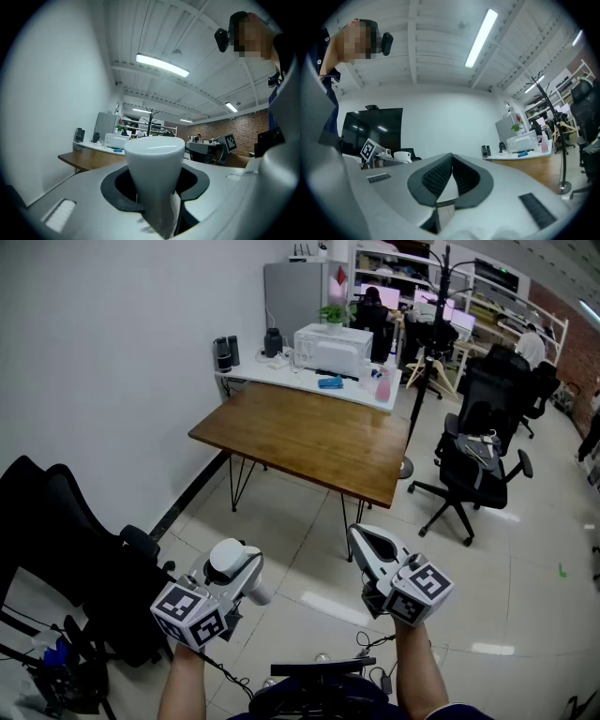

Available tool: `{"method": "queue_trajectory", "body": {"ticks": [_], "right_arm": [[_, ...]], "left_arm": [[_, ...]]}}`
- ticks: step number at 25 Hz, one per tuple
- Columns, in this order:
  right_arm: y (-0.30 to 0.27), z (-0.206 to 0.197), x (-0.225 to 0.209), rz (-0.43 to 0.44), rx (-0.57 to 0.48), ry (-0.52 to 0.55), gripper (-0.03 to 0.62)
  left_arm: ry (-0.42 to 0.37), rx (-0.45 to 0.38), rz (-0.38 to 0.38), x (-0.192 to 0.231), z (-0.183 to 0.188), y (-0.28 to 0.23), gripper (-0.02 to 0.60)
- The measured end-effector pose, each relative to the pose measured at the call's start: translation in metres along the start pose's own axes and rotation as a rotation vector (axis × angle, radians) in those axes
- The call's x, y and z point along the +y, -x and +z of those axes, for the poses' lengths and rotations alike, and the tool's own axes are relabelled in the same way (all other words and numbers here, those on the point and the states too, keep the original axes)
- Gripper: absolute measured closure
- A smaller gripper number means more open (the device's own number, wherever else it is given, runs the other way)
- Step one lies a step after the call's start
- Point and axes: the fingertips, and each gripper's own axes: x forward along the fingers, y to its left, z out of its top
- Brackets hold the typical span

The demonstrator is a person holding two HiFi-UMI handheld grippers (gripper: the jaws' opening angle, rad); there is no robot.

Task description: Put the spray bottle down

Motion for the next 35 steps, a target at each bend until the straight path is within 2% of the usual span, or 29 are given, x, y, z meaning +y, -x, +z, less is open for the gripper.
{"method": "queue_trajectory", "body": {"ticks": [10,15,20,28,35], "right_arm": [[-0.003,0.002,-0.063,0.028,0.007,-0.019,0.594],[-0.03,-0.006,-0.095,0.028,0.014,-0.042,0.594],[-0.081,-0.013,-0.131,0.01,0.026,-0.03,0.594],[-0.195,-0.003,-0.206,-0.09,0.049,0.001,0.594],[-0.258,-0.001,-0.258,-0.165,0.079,0.024,0.594]], "left_arm": [[-0.005,-0.005,0.02,-0.005,0.009,-0.067,0.396],[-0.009,0.004,0.023,0.021,0.013,-0.101,0.396],[-0.005,0.004,0.005,0.075,0.014,-0.145,0.396],[0.011,-0.001,-0.082,0.195,0.047,-0.241,0.396],[0.013,0.015,-0.149,0.266,0.067,-0.318,0.396]]}}
